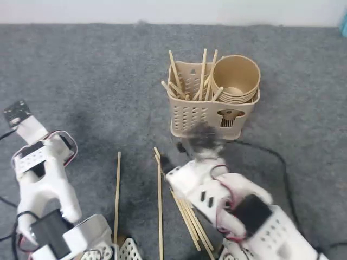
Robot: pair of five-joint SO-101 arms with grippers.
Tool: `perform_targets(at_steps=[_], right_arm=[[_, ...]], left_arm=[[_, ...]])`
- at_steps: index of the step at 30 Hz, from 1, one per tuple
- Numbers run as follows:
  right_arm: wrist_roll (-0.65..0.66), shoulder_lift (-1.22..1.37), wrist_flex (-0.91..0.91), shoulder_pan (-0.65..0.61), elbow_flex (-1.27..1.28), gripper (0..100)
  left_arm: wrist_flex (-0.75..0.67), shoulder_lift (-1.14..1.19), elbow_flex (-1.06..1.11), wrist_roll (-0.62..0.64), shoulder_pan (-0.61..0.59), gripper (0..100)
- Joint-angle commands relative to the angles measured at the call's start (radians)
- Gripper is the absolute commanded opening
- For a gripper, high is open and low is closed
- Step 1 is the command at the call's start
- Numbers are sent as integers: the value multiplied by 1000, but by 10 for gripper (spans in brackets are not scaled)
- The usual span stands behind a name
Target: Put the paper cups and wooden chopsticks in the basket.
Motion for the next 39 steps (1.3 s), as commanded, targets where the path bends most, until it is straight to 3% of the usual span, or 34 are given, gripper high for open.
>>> perform_targets(at_steps=[1, 9, 18, 27, 33, 37, 39], right_arm=[[26, 93, -142, -28, 106, 155], [25, 386, -489, -27, 275, 155], [25, 576, -495, 64, 249, 155], [23, 740, -495, 65, 173, 155], [-61, 786, -501, 70, 140, 152], [-61, 779, -503, 70, 138, 5], [-61, 777, -503, 71, 138, 31]], left_arm=[[-20, -52, -2, 12, 5, 70], [-20, -52, -2, 12, 5, 70], [-20, -52, -2, 12, 5, 70], [-18, -52, -2, 12, 5, 70], [-17, -52, -2, 12, 3, 70], [-17, -52, -2, 12, 3, 70], [-17, -52, -2, 12, 3, 70]])
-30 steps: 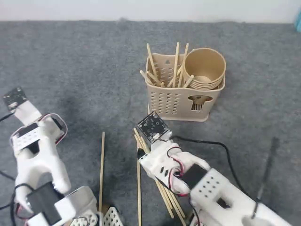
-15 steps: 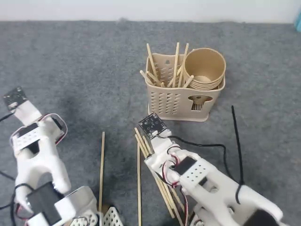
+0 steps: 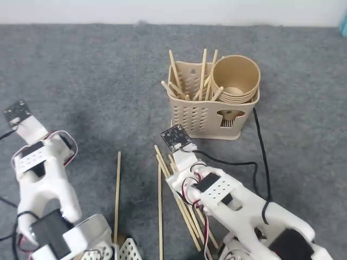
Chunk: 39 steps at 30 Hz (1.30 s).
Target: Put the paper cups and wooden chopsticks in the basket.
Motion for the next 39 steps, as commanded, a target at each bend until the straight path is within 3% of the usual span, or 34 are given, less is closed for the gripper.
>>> perform_targets(at_steps=[1, 11, 17, 22, 28, 32, 39], right_arm=[[-14, -7, -19, 2, -43, 33], [-12, -211, 16, 88, -46, 6], [-12, -616, 160, 105, -48, 6], [5, -1004, 180, 105, -49, 6], [133, -1259, -8, 107, -52, 6], [262, -1256, -237, 150, -54, 6], [276, -1145, -636, 335, -54, 6]], left_arm=[[-17, -52, -2, 12, 3, 70], [-18, -52, -2, 12, 5, 70], [-18, -51, -5, 12, 6, 70], [-18, -51, -5, 12, 6, 70], [-18, -52, -4, 12, 6, 70], [-18, -52, -2, 12, 6, 70], [-18, -52, -2, 12, 6, 70]])
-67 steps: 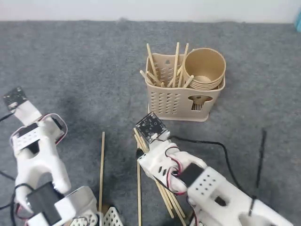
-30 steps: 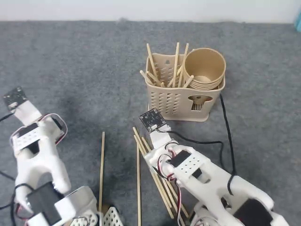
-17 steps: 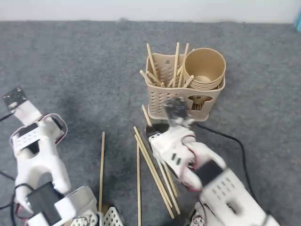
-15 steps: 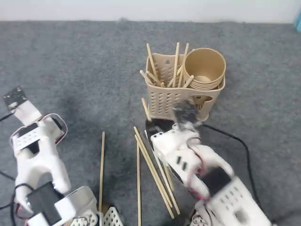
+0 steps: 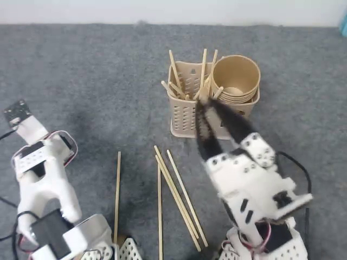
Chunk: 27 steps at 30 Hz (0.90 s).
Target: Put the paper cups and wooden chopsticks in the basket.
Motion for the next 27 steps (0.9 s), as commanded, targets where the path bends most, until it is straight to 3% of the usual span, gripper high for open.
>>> perform_targets(at_steps=[1, 4, 19, 27], right_arm=[[17, 76, -216, 107, -55, 6], [17, 163, -325, 150, -72, 6], [-75, 685, -331, 177, -457, 6], [-77, 866, -326, 177, -423, 44]], left_arm=[[-18, -52, -2, 12, 6, 70], [-18, -52, -2, 12, 6, 70], [-18, -52, -2, 12, 6, 70], [-18, -52, -2, 12, 6, 70]])
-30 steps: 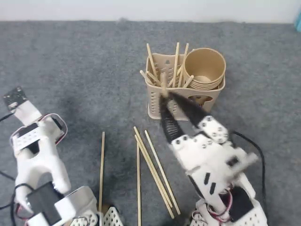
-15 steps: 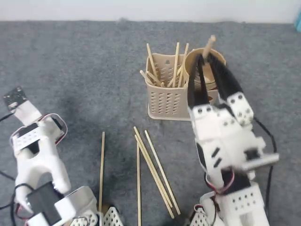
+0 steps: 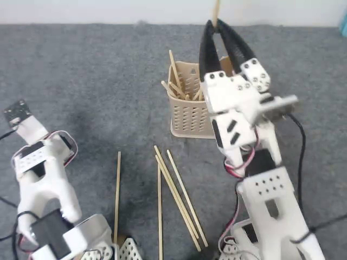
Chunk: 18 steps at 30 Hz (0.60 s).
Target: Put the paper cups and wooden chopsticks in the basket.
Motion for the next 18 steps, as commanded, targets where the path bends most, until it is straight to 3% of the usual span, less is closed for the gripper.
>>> perform_targets(at_steps=[1, 4, 8, 10, 12, 15, 18], right_arm=[[-11, 24, -7, 8, 9, 76], [-11, 25, -7, 2, 63, 145], [-11, -10, 12, 12, 87, 114], [-18, -68, 107, 12, 81, 91], [-81, -157, 278, 10, 61, 83], [-203, -303, 673, 1, -11, 84], [-233, -398, 1035, -59, -106, 84]], left_arm=[[-18, -52, -2, 12, 6, 70], [-18, -52, -2, 12, 6, 70], [-18, -52, -2, 12, 6, 70], [-18, -52, -2, 12, 6, 70], [-18, -52, -4, 12, 6, 70], [-18, -51, -4, 12, 6, 70], [-18, -51, -4, 12, 6, 70]])
